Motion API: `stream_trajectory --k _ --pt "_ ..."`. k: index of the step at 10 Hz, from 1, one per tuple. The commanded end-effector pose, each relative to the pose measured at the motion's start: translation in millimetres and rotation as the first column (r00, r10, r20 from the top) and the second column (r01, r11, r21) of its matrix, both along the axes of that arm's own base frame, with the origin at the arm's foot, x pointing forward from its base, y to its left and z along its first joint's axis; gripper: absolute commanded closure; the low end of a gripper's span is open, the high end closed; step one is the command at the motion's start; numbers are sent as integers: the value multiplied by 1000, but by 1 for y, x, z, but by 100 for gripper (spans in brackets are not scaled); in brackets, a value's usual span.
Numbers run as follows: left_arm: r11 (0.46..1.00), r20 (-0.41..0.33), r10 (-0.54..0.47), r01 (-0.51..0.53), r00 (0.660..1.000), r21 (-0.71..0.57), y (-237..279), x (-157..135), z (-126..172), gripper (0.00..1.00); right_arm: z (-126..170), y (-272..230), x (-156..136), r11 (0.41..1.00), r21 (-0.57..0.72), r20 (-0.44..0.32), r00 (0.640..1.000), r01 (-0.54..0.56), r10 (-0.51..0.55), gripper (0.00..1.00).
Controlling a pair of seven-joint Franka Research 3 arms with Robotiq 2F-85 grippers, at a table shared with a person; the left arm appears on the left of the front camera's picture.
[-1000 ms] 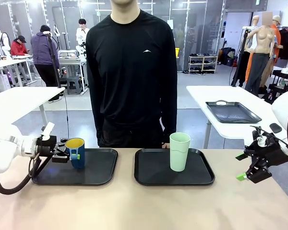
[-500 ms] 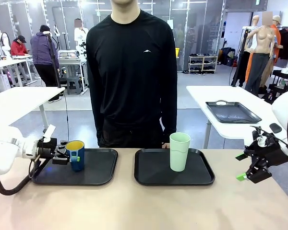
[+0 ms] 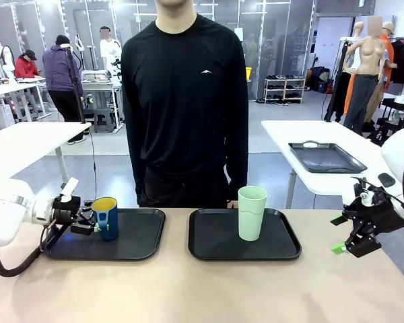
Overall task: Sort and store the cups by type.
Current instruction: Pick up the Handle plastic cup and place it into the empty Flat Tray.
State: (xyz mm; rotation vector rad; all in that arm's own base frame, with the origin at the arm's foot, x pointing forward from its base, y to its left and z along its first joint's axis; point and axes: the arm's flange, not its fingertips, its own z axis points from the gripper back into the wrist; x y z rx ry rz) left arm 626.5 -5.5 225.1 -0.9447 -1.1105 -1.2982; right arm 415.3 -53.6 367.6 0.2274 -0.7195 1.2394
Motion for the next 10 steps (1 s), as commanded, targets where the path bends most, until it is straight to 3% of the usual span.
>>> stream_trajectory --k 1,6,10 --pt "1000 -30 -28 29 999 5 6 10 -4 0 -1 0 2 1000 0 2 1000 1 -1 0" --pt "996 -7 85 -85 996 10 46 3 4 0 -1 0 2 1000 0 2 1000 1 -1 0" --pt "987 2 161 -161 987 12 91 -25 15 0 -1 0 2 1000 0 2 1000 1 -1 0"
